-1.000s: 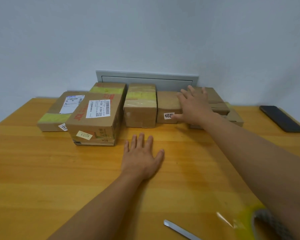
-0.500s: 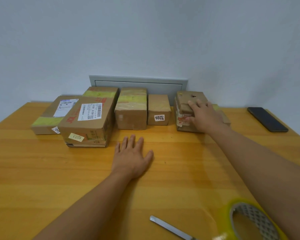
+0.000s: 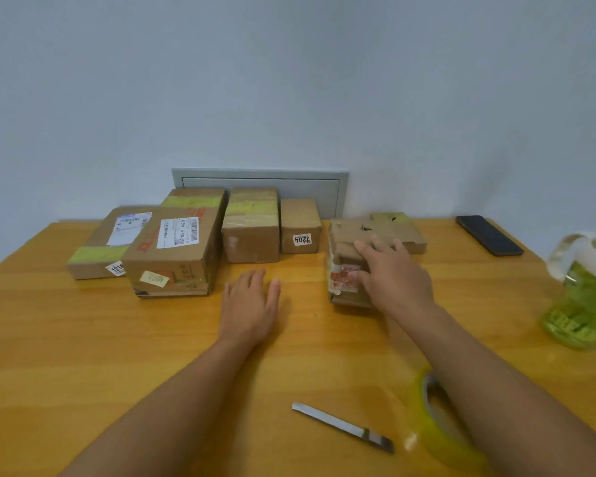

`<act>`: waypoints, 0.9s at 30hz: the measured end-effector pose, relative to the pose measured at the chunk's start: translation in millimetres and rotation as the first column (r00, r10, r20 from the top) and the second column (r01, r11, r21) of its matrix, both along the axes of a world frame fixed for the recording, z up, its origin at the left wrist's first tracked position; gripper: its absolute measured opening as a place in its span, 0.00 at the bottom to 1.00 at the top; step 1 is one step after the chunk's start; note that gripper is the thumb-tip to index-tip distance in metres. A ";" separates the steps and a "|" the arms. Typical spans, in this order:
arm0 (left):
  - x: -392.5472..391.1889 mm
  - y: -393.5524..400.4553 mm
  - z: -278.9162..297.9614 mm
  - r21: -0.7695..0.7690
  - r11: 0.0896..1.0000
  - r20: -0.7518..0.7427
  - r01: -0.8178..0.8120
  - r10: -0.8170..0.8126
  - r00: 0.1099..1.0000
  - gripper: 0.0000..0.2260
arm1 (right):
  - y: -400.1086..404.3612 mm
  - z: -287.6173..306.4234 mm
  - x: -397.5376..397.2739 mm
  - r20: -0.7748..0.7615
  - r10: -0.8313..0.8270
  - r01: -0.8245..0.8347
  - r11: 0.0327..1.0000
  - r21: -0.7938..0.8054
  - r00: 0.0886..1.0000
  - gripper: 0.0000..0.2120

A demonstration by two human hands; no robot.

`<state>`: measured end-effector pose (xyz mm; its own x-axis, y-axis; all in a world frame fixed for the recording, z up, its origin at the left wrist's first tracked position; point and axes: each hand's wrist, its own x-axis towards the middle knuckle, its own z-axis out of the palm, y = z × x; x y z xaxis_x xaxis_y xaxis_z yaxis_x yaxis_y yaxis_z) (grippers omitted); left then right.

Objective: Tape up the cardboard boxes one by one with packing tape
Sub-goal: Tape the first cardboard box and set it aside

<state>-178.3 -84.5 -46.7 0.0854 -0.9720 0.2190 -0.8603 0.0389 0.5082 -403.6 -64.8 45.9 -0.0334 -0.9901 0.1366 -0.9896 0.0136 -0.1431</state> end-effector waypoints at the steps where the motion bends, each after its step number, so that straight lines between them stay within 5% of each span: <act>1: 1.6 4.0 1.7 -0.045 0.999 -0.068 0.002 -0.005 0.998 0.24 | 11.7 -0.1 6.0 0.006 0.016 -0.016 1.000 -0.006 1.000 0.27; 6: 15.1 40.2 23.0 -0.159 0.987 -0.378 0.025 -0.084 0.922 0.21 | 59.4 -0.7 46.8 0.033 0.161 -0.158 0.985 -0.064 0.986 0.27; 12: 53.7 112.2 57.5 -0.260 0.966 -0.492 0.006 -0.137 0.860 0.22 | 117.5 -22.2 105.8 -0.018 0.382 -0.374 0.892 -0.253 0.924 0.24; 16: 80.6 152.7 54.6 -0.152 0.988 -0.402 -0.003 -0.059 0.914 0.16 | 145.9 -53.4 130.4 -0.018 0.551 -0.508 0.756 -0.412 0.834 0.14; 22: 98.7 185.9 57.2 -0.098 0.994 -0.264 0.056 -0.080 0.961 0.17 | 164.9 -65.2 118.1 0.092 0.646 -0.541 0.702 -0.463 0.758 0.18; 27: 94.4 198.2 69.4 -0.029 0.996 -0.055 0.087 -0.088 0.995 0.22 | 171.0 -69.1 98.7 0.015 0.731 -0.632 0.599 -0.491 0.682 0.18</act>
